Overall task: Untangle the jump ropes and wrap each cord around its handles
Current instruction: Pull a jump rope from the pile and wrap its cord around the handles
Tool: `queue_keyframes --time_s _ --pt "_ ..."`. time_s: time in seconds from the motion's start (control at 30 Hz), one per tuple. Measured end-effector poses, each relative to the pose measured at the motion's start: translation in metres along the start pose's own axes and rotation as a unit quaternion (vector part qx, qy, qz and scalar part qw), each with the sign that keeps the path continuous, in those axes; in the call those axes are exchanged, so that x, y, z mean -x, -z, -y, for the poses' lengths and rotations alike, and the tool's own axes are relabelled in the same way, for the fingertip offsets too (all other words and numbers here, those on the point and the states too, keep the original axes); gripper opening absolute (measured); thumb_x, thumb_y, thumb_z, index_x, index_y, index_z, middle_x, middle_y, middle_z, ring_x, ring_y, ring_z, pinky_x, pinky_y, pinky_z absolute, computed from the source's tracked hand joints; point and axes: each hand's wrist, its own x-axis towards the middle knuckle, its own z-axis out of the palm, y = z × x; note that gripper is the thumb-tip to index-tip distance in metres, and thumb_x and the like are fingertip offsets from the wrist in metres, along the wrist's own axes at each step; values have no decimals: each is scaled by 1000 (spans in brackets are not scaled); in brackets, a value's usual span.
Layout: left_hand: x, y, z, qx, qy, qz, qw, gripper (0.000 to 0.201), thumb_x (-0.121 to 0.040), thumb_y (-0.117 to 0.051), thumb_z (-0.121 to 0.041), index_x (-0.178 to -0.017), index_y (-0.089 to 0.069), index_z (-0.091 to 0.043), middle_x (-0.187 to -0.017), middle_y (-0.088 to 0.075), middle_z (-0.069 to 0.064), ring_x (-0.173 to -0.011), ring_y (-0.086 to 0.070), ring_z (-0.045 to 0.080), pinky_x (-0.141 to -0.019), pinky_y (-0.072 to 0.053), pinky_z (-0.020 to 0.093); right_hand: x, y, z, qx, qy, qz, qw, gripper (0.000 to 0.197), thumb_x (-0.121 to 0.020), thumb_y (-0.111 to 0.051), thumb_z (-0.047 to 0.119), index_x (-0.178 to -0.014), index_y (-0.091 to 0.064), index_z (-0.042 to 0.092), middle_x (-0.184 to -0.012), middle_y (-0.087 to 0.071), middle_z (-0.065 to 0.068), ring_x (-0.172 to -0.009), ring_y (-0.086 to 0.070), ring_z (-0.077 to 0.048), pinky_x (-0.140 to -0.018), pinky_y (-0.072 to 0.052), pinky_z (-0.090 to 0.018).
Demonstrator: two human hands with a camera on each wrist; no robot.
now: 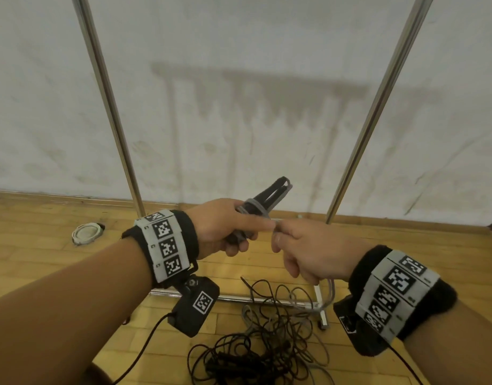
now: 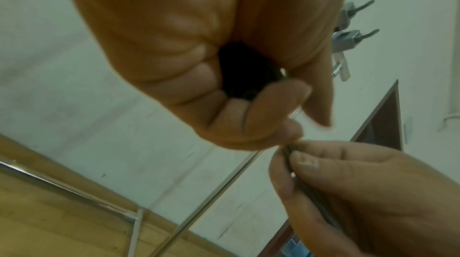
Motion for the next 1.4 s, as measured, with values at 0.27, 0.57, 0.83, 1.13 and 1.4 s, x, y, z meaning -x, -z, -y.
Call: queue_keyframes --time_s 0.27,0.57,0.83,1.13,1.4 --pt "-1 2 -5 88 -45 -70 993 26 -104 -55 -31 -103 -59 -5 -74 -66 9 -46 -52 19 -32 -31 20 -2 2 -5 -92 33 13 995 31 -108 -44 34 -98 -60 9 -64 -64 -2 -52 -51 -15 -52 -44 -26" --pt "7 1 -8 21 -51 130 990 26 -89 -69 -23 -110 -61 -9 -77 -65 10 -47 -56 19 -33 -38 21 -7 14 -29 -17 36 5 999 26 -105 -52 31 -92 -68 14 -71 -72 1 -63 -66 -13 -68 -54 -26" --pt "2 -38 16 -458 101 93 878 36 -94 -73 -27 -126 -57 -24 -82 -78 2 -57 -69 14 -44 -49 23 -6 14 -14 242 52 -44 968 21 -100 -57 41 -92 -71 28 -84 -66 9 -77 -60 -8 -66 -49 -28" --pt "-10 -9 8 -328 44 -61 942 6 -102 -64 -21 -105 -59 -23 -86 -76 7 -57 -73 17 -43 -51 25 3 0 11 211 96 -68 970 30 -106 -41 36 -99 -66 21 -75 -62 3 -67 -56 -14 -57 -41 -31" --pt "-6 2 7 -14 -22 5 1000 41 -91 -82 -35 -117 -64 -9 -79 -71 9 -57 -63 20 -40 -46 26 -8 -9 -14 -31 -17 12 999 27 -109 -36 34 -103 -57 19 -74 -74 -9 -47 -57 -14 -46 -49 -26"
